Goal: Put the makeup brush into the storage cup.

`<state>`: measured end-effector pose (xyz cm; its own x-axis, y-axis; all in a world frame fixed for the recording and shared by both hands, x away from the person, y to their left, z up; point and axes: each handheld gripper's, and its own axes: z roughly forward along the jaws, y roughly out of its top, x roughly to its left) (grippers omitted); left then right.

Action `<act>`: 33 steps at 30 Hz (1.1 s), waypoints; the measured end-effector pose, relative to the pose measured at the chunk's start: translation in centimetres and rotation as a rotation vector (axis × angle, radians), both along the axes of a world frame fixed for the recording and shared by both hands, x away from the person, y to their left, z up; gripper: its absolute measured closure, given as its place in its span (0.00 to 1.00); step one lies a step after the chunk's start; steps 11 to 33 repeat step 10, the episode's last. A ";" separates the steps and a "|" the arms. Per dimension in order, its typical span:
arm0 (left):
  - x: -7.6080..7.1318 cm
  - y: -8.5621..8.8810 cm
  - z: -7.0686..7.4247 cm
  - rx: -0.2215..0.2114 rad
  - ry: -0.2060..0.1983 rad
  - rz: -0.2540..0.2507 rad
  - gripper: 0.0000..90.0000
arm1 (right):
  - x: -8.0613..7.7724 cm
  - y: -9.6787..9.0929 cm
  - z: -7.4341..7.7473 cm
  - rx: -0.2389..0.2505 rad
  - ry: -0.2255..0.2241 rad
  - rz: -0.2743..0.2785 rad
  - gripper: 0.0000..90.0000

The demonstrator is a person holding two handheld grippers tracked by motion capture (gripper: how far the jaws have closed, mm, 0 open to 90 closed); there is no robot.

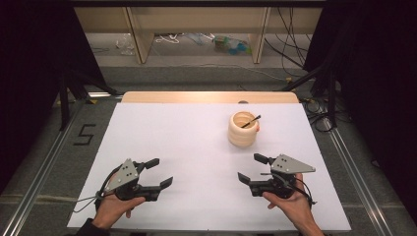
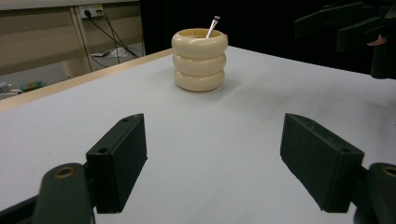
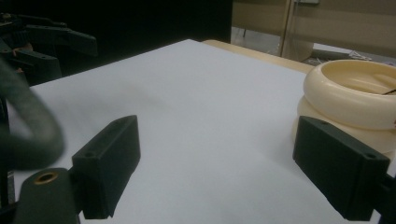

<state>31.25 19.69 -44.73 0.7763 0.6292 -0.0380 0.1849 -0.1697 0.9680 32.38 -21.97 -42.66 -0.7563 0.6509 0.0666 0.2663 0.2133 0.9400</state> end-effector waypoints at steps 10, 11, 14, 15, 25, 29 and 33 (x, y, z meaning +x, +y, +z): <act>0.0 0.0 0.0 0.001 -0.002 -0.001 0.25 | 0.0 0.1 -0.1 0.014 -0.002 0.013 0.18; 0.0 0.0 0.0 0.001 -0.002 -0.001 0.25 | 0.0 0.1 -0.1 0.014 -0.002 0.013 0.18; 0.0 0.0 0.0 0.001 -0.002 -0.001 0.25 | 0.0 0.1 -0.1 0.014 -0.002 0.013 0.18; 0.0 0.0 0.0 0.001 -0.002 -0.001 0.25 | 0.0 0.1 -0.1 0.014 -0.002 0.013 0.18; 0.0 0.0 0.0 0.001 -0.002 -0.001 0.25 | 0.0 0.1 -0.1 0.014 -0.002 0.013 0.18; 0.0 0.0 0.0 0.001 -0.002 -0.001 0.25 | 0.0 0.1 -0.1 0.014 -0.002 0.013 0.18; 0.0 0.0 0.0 0.001 -0.002 -0.001 0.25 | 0.0 0.1 -0.1 0.014 -0.002 0.013 0.18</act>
